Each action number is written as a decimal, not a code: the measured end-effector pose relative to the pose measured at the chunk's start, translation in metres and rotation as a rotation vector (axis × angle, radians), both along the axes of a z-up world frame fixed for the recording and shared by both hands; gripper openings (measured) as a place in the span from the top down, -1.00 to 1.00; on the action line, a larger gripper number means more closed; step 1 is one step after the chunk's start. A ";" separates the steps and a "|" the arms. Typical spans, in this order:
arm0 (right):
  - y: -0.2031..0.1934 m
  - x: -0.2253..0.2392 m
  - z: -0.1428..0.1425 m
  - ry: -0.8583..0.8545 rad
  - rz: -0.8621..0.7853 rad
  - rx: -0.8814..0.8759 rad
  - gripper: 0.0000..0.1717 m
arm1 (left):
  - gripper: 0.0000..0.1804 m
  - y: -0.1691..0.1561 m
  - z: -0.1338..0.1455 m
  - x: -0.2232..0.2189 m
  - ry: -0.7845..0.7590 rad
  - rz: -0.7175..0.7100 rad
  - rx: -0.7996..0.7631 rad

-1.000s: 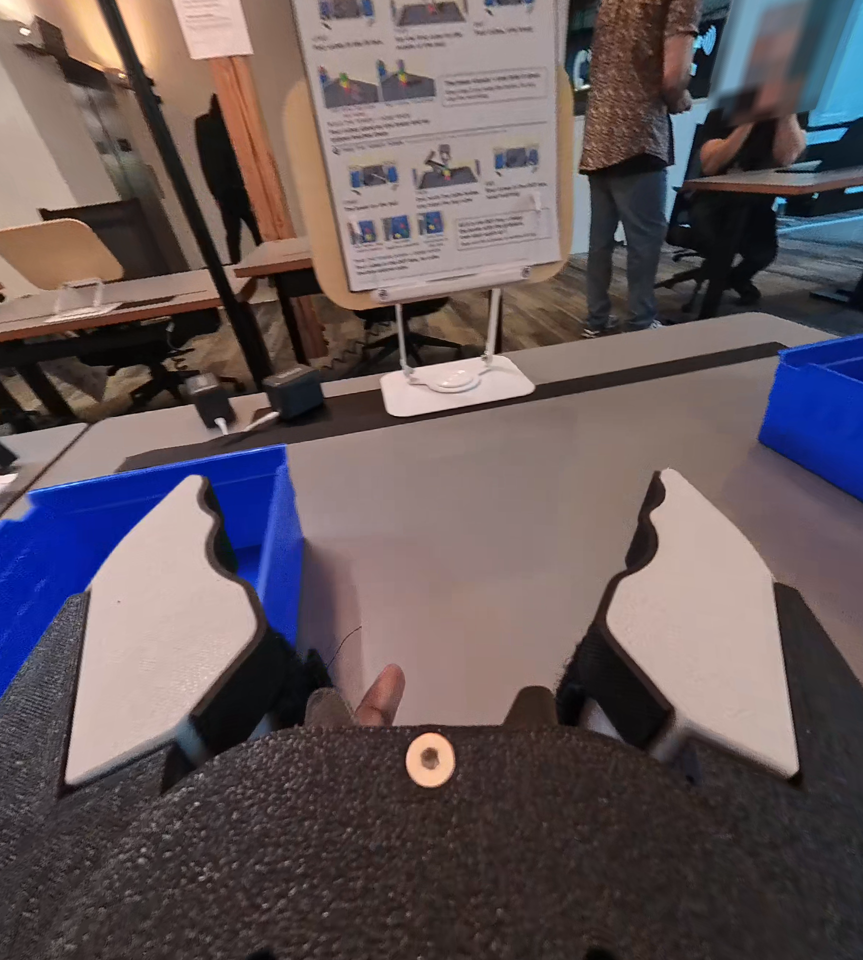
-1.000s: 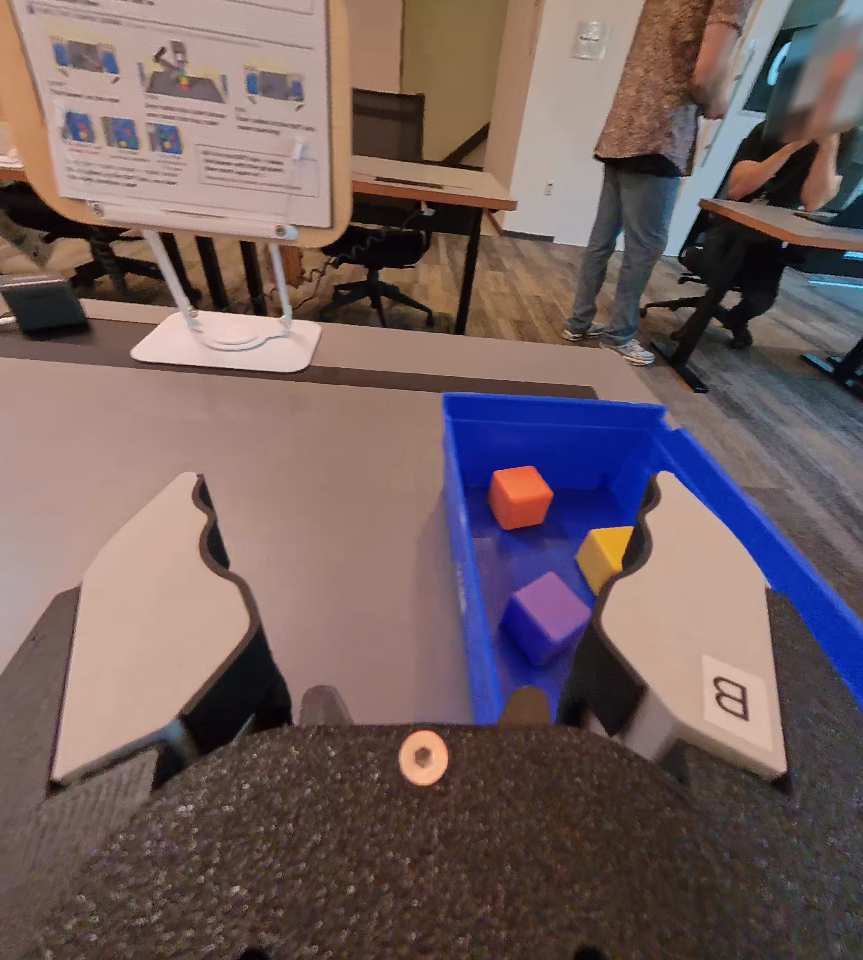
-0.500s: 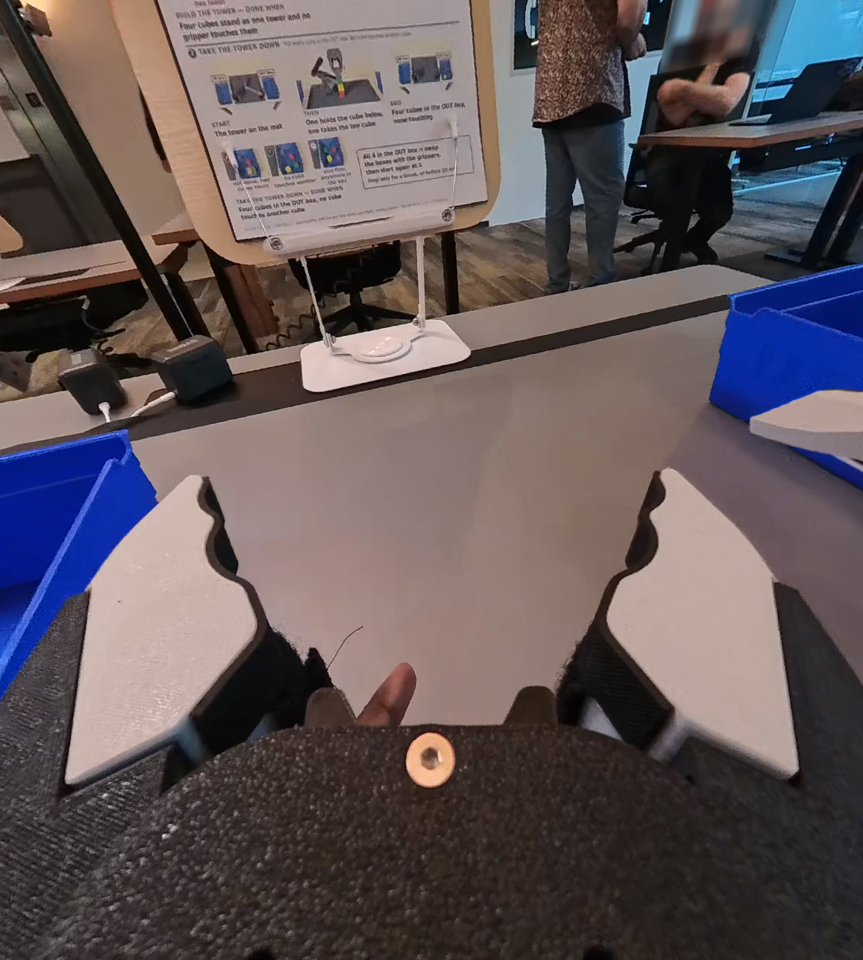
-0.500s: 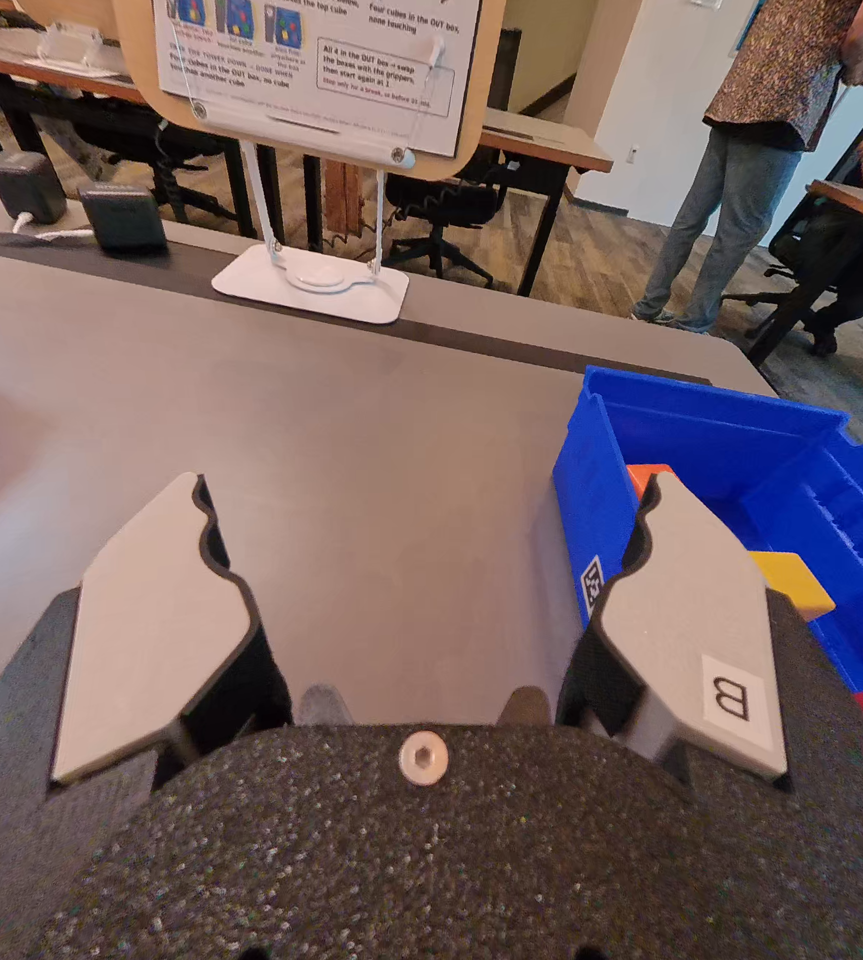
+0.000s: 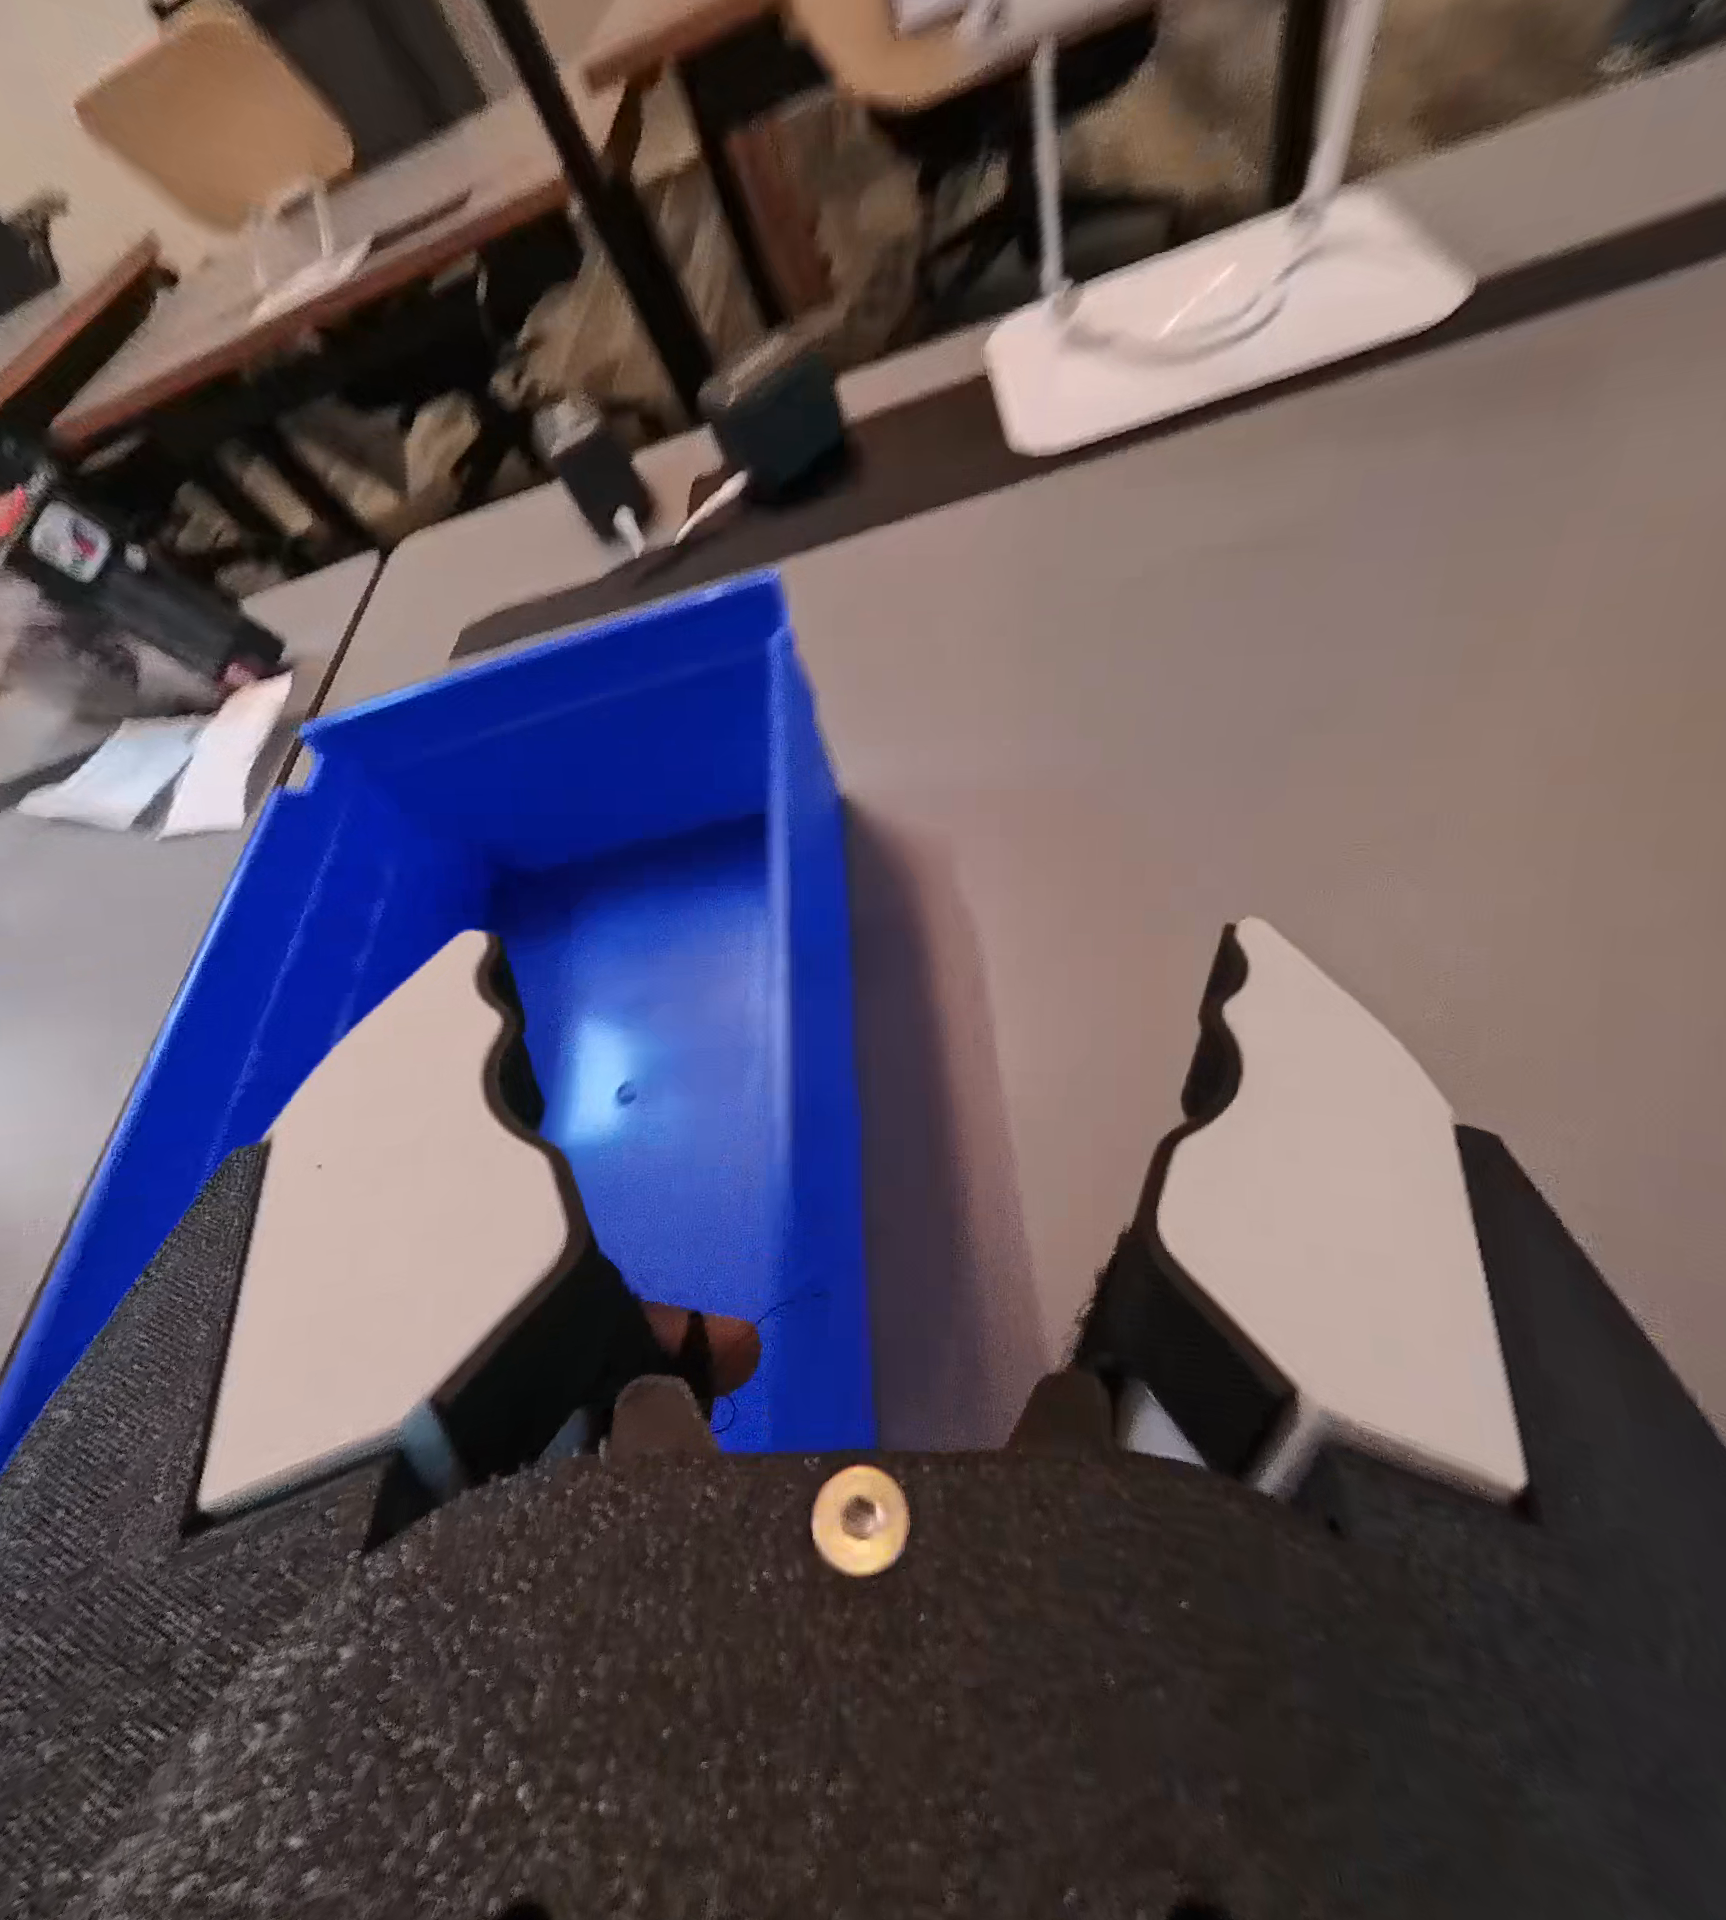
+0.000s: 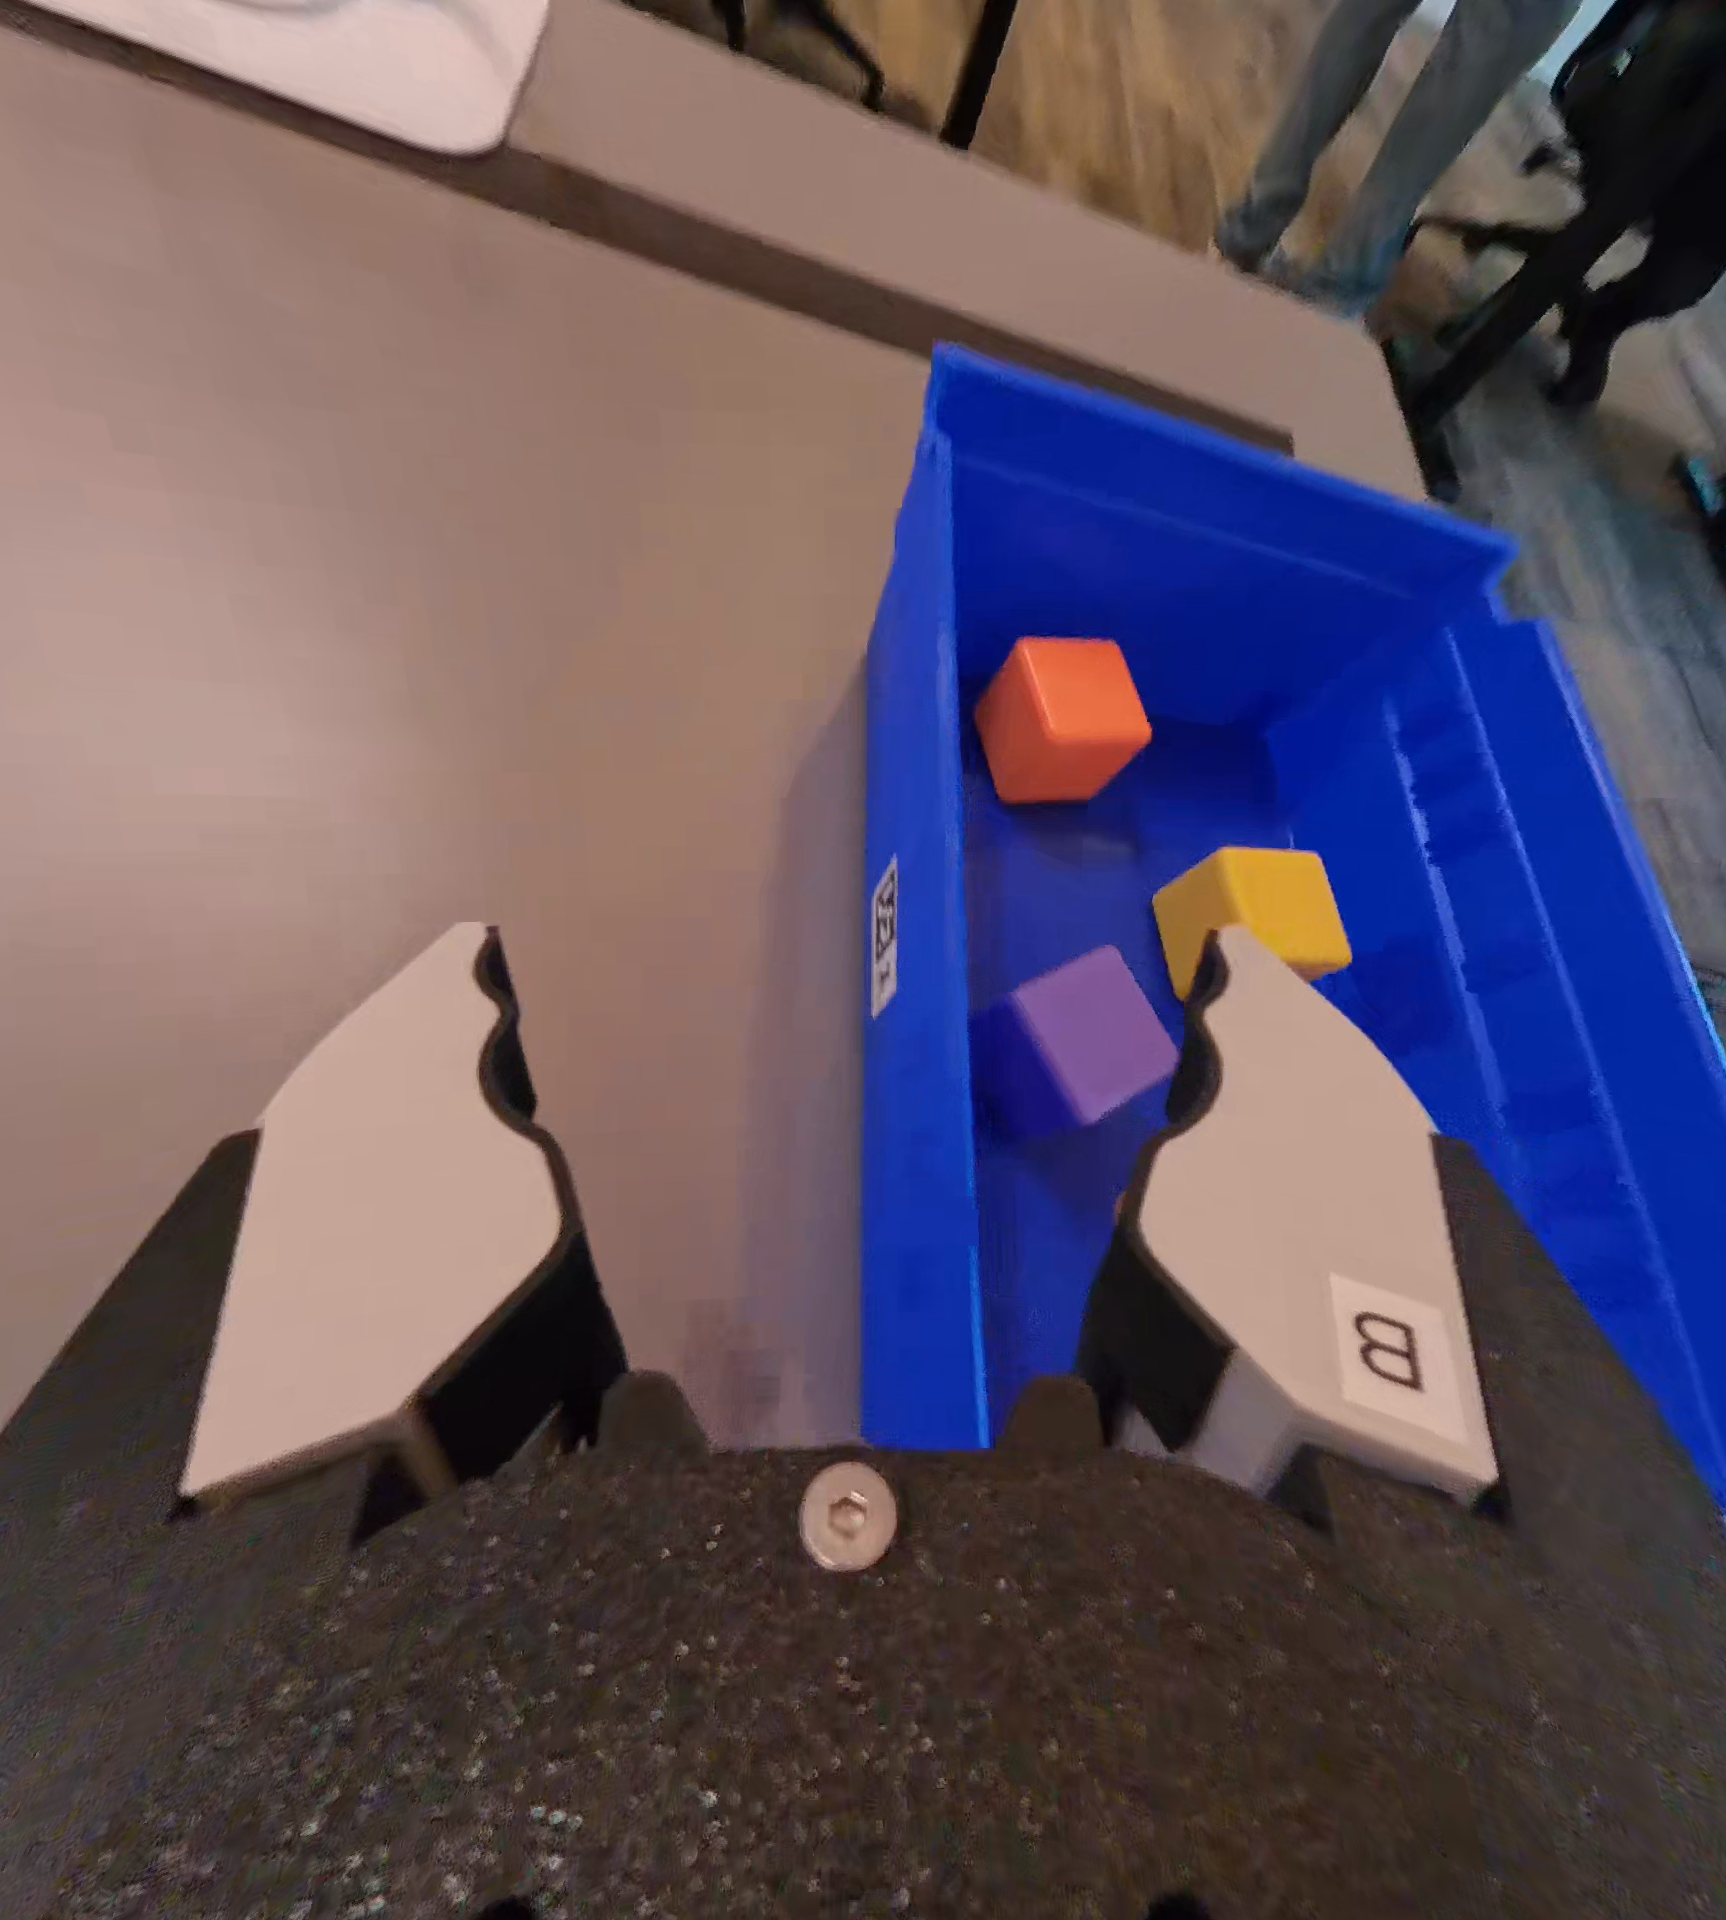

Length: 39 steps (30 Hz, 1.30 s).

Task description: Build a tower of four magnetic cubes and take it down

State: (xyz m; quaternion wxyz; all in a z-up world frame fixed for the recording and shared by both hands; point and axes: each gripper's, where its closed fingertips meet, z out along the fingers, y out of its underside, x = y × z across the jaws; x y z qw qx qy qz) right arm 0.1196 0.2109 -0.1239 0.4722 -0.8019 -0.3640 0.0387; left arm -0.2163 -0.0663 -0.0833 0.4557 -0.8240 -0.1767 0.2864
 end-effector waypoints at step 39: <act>0.000 0.012 -0.009 -0.062 -0.013 -0.076 0.10 | -0.22 -0.013 -0.034 -0.017 -0.141 -0.002 -0.063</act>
